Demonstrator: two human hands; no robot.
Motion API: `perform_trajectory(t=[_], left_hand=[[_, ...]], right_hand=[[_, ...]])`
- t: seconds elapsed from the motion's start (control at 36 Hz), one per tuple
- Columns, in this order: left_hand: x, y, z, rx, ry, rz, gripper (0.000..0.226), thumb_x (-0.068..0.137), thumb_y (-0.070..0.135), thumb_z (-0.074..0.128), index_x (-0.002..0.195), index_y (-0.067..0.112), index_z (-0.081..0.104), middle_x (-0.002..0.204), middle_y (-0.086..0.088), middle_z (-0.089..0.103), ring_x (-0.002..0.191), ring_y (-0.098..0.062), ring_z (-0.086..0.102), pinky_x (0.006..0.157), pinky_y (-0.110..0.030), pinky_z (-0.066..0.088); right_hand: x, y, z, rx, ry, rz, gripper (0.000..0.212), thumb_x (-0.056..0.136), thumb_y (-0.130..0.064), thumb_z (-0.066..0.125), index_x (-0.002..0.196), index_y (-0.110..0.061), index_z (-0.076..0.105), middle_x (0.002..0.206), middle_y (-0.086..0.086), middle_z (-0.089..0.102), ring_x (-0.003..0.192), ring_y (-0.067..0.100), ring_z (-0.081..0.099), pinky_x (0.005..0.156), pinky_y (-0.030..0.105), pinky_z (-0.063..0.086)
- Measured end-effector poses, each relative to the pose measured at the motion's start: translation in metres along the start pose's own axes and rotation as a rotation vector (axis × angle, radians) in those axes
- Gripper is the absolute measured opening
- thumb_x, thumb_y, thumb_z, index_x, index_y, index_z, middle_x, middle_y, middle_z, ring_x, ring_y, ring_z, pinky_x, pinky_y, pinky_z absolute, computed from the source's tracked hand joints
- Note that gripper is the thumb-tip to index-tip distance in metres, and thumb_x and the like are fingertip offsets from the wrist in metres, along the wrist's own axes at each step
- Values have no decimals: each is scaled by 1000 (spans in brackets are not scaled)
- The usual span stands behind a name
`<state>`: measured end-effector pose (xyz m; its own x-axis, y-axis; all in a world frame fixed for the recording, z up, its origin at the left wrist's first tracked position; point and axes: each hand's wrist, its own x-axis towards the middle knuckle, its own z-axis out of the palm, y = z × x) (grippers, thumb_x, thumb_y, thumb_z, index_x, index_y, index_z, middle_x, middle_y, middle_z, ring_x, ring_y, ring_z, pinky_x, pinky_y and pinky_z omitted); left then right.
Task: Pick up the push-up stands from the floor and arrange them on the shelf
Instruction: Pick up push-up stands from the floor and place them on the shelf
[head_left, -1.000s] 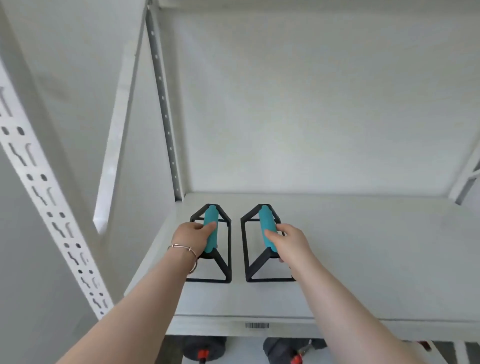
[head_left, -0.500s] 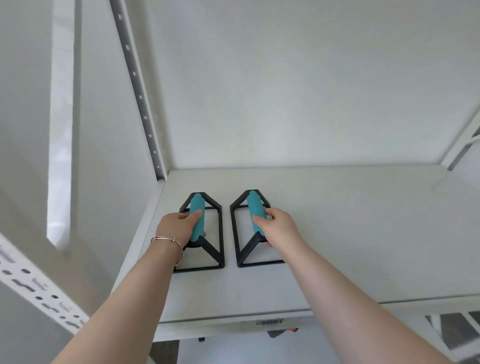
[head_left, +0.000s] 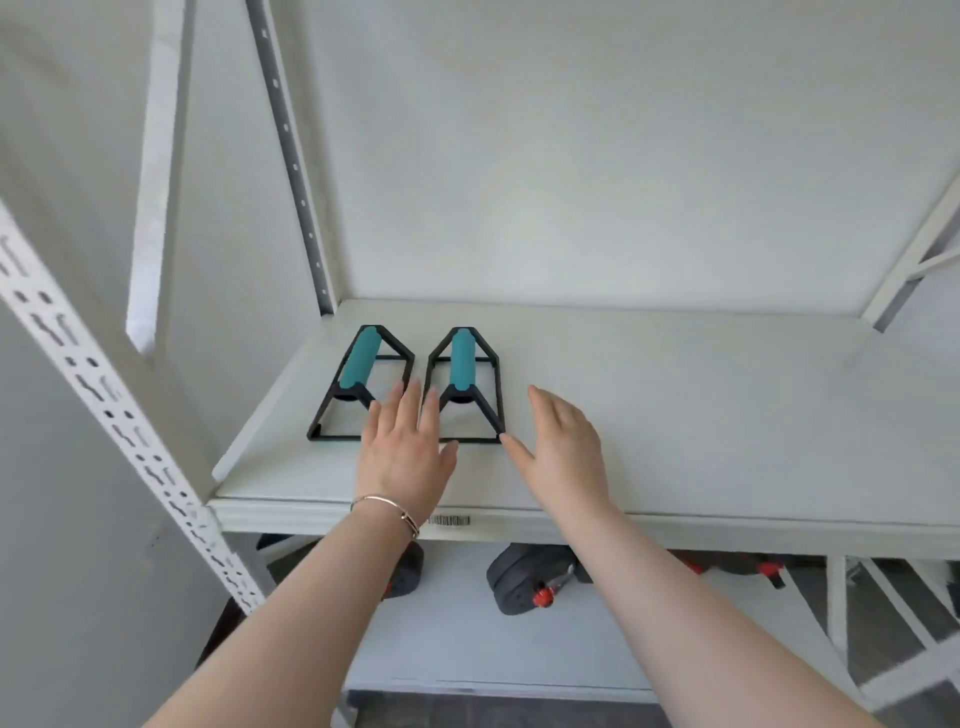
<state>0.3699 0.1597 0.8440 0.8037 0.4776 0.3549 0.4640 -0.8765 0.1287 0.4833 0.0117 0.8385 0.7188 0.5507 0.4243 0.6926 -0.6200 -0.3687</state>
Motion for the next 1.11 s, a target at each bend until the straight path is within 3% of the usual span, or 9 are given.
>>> perform_trajectory(t=[0.14, 0.31, 0.42, 0.56, 0.67, 0.81, 0.92, 1.11], left_hand=[[-60, 52, 8, 108, -51, -6, 68, 97, 44, 43, 152, 13, 17, 162, -12, 14, 151, -28, 5, 122, -46, 8], [-138, 119, 26, 109, -97, -14, 67, 97, 43, 43, 151, 11, 22, 161, -15, 18, 150, -30, 9, 122, -46, 14], [-186, 151, 54, 55, -151, -19, 67, 93, 43, 53, 147, 8, 33, 156, -16, 30, 147, -31, 21, 119, -45, 17], [-239, 173, 115, 29, -421, -69, 69, 96, 47, 45, 151, 12, 21, 160, -12, 22, 148, -30, 16, 120, -43, 17], [-277, 183, 176, 17, -609, -91, 70, 96, 47, 44, 152, 12, 19, 160, -11, 20, 148, -29, 16, 120, -41, 19], [-313, 177, 273, 1, -777, -147, 68, 94, 44, 49, 148, 11, 22, 155, -11, 28, 142, -31, 26, 113, -40, 29], [-339, 166, 375, 14, -888, -174, 69, 92, 47, 50, 145, 11, 26, 147, -11, 35, 131, -33, 37, 103, -43, 39], [-390, 143, 570, 69, -1014, -135, 69, 91, 45, 53, 143, 7, 27, 141, -14, 40, 127, -35, 40, 101, -45, 42]], right_hand=[[-61, 43, -30, -100, 6, -137, 64, 89, -40, 62, 142, -9, 43, 140, 10, 52, 131, 30, 44, 110, 47, 34], [-149, 105, -53, -61, 8, -197, 61, 87, -35, 65, 138, -8, 49, 139, 12, 54, 131, 32, 46, 108, 51, 37], [-208, 150, -49, -39, -47, -161, 61, 87, -34, 65, 139, -6, 48, 142, 13, 51, 133, 32, 44, 110, 49, 35], [-285, 201, -19, -15, -246, -7, 65, 87, -36, 66, 142, -8, 44, 143, 14, 48, 132, 32, 44, 108, 47, 38], [-343, 238, 22, -14, -396, 146, 66, 88, -38, 65, 142, -8, 43, 144, 14, 48, 130, 33, 46, 106, 47, 41], [-394, 284, 96, -17, -480, 313, 63, 83, -34, 72, 132, 0, 52, 129, 20, 58, 111, 38, 59, 89, 45, 52], [-434, 329, 177, -46, -521, 400, 64, 83, -34, 72, 132, 2, 52, 125, 21, 60, 113, 38, 58, 91, 46, 50], [-505, 418, 327, -131, -659, 493, 70, 89, -45, 60, 142, -6, 37, 135, 16, 52, 122, 34, 50, 94, 45, 48]])
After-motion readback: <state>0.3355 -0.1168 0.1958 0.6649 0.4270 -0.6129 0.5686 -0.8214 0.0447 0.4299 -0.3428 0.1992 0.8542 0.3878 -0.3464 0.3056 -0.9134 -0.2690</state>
